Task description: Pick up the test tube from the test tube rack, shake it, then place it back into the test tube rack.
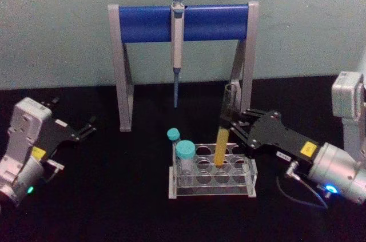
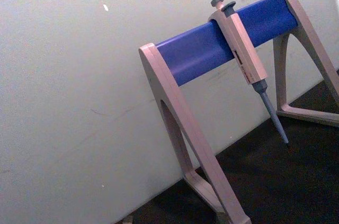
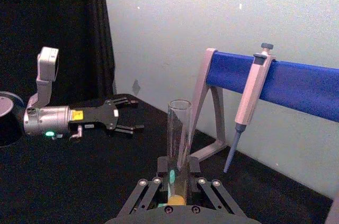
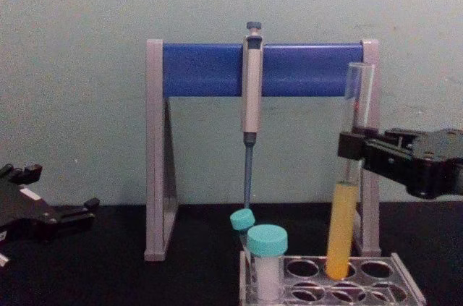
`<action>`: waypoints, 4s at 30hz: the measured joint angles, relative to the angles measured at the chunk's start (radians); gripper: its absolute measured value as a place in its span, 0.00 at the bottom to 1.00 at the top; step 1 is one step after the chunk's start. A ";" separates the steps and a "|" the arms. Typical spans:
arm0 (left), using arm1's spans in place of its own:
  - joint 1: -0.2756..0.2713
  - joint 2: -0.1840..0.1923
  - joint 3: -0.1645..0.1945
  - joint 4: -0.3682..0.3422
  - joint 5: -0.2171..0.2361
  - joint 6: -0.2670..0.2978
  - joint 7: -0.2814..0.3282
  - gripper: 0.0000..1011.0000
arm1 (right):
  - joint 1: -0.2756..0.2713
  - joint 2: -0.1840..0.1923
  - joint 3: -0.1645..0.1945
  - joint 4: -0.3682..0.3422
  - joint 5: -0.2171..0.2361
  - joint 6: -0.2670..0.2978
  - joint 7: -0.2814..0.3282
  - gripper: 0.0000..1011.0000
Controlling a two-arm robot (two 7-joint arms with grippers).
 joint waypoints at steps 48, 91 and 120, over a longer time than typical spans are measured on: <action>0.000 0.000 0.000 0.000 0.000 0.000 0.000 1.00 | 0.104 -0.101 0.022 0.144 -0.089 0.002 -0.098 0.21; 0.000 0.000 0.000 0.000 0.000 0.000 0.000 1.00 | -0.008 -0.021 0.004 -0.009 -0.039 0.008 -0.014 0.21; 0.000 0.000 0.000 0.000 0.000 0.000 0.000 1.00 | 0.135 -0.156 -0.020 0.159 -0.102 -0.006 -0.130 0.21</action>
